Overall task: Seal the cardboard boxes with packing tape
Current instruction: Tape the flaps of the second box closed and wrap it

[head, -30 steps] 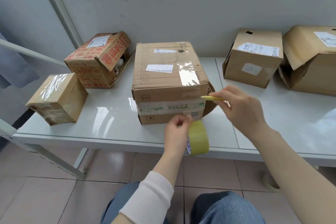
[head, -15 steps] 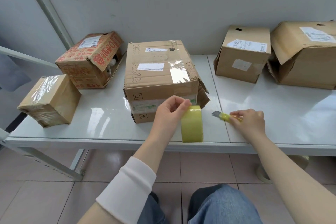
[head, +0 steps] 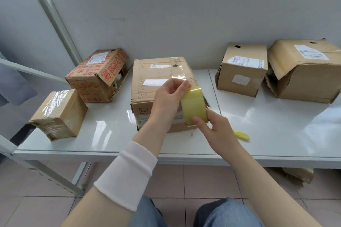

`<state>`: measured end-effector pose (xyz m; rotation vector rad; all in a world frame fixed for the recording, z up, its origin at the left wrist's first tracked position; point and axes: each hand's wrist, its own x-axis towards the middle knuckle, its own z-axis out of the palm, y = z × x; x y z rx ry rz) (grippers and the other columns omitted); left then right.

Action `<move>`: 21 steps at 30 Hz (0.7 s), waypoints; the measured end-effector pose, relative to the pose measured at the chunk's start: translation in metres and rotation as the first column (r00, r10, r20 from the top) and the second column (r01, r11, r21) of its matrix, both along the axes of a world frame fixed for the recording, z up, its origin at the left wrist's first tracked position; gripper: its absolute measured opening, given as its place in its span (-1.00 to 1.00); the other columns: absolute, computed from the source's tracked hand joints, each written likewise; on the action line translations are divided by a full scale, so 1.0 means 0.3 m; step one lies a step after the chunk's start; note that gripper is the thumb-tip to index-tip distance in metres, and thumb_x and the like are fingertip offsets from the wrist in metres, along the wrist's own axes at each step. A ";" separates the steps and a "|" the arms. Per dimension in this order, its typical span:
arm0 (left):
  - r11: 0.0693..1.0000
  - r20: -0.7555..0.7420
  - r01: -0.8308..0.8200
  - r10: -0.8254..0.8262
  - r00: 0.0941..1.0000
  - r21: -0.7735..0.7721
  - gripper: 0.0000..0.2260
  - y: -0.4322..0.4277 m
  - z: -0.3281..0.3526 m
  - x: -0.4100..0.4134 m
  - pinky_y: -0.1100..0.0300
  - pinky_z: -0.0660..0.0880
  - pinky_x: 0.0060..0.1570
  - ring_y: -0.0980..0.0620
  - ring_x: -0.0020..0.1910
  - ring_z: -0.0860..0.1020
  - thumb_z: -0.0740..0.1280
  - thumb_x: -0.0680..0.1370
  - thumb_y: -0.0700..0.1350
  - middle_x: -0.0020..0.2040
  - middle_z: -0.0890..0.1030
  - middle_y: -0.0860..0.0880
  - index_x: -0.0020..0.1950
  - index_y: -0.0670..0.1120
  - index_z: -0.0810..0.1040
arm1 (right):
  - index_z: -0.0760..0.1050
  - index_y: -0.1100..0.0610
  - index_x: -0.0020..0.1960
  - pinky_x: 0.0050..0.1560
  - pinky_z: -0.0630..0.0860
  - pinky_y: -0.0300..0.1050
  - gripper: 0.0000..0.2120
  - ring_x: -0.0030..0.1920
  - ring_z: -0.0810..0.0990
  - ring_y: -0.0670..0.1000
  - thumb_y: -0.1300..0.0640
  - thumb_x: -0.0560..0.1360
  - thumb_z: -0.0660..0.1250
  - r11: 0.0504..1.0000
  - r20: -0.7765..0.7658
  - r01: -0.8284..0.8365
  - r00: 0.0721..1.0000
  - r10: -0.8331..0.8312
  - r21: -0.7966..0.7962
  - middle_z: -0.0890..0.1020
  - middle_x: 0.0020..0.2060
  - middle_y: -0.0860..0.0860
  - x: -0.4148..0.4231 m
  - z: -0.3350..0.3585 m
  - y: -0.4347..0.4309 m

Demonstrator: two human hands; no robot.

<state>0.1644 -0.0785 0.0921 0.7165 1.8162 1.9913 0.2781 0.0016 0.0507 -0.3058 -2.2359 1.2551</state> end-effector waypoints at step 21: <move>0.995 -0.325 -0.098 0.085 0.942 -0.022 -0.87 0.189 0.217 -0.455 0.36 0.45 -0.27 0.19 -0.40 0.48 0.46 0.45 -0.19 -0.40 0.56 0.06 -0.29 -0.06 0.60 | 0.52 0.12 -0.02 -0.03 0.51 -0.05 -0.81 -0.08 0.61 0.07 0.01 0.48 0.33 0.987 0.028 -0.066 0.998 0.063 0.147 0.69 -0.15 0.01 -0.404 0.186 0.198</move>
